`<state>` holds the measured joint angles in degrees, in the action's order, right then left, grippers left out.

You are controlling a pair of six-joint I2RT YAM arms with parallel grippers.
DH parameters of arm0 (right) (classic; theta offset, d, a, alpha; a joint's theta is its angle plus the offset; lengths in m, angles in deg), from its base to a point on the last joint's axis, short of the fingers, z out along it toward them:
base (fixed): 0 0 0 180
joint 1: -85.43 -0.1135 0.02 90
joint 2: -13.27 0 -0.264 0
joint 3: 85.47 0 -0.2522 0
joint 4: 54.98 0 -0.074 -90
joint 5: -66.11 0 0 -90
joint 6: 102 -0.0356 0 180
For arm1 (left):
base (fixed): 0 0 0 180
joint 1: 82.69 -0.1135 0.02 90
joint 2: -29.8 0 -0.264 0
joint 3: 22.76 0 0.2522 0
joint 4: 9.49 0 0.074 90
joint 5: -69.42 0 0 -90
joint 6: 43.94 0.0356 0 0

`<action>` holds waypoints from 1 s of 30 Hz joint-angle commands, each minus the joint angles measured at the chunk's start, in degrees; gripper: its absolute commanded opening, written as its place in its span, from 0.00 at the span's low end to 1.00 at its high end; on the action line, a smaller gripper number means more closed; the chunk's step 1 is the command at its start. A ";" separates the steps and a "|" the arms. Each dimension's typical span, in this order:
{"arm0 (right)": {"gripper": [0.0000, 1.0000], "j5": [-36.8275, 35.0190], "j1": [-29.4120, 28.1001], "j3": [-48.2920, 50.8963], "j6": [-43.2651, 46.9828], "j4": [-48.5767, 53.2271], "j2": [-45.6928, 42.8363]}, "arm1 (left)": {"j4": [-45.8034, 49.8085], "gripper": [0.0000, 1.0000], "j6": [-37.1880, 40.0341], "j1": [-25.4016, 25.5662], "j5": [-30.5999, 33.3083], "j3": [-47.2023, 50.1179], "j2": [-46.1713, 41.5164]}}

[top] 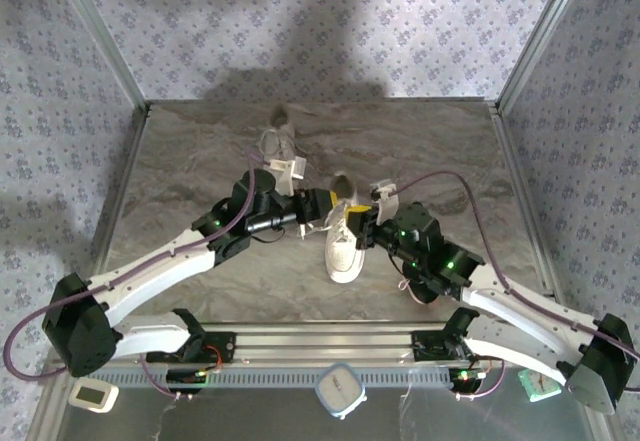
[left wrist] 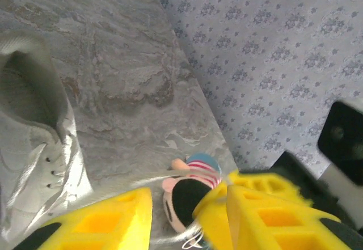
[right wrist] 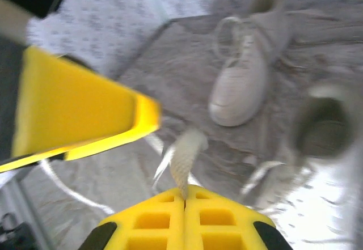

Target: Tie the shoes

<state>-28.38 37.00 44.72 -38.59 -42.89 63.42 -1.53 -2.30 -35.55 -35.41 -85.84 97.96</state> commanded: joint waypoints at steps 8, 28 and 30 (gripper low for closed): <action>0.00 -20.00 -0.49 -10.86 1.16 21.70 -1.05 | 8.79 0.00 6.54 -0.57 1.76 0.57 -3.03; 0.00 -14.87 0.42 -38.88 18.02 30.76 3.91 | 19.79 0.00 17.56 -1.64 -1.92 -2.94 -9.89; 0.00 -10.54 0.38 -42.79 18.48 30.51 7.88 | 17.79 0.00 18.40 -1.62 -4.73 -2.17 -10.26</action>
<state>-46.85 37.29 6.23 -23.02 -13.04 67.88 20.11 13.61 -36.99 -33.99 -88.39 88.41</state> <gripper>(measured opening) 0.053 0.047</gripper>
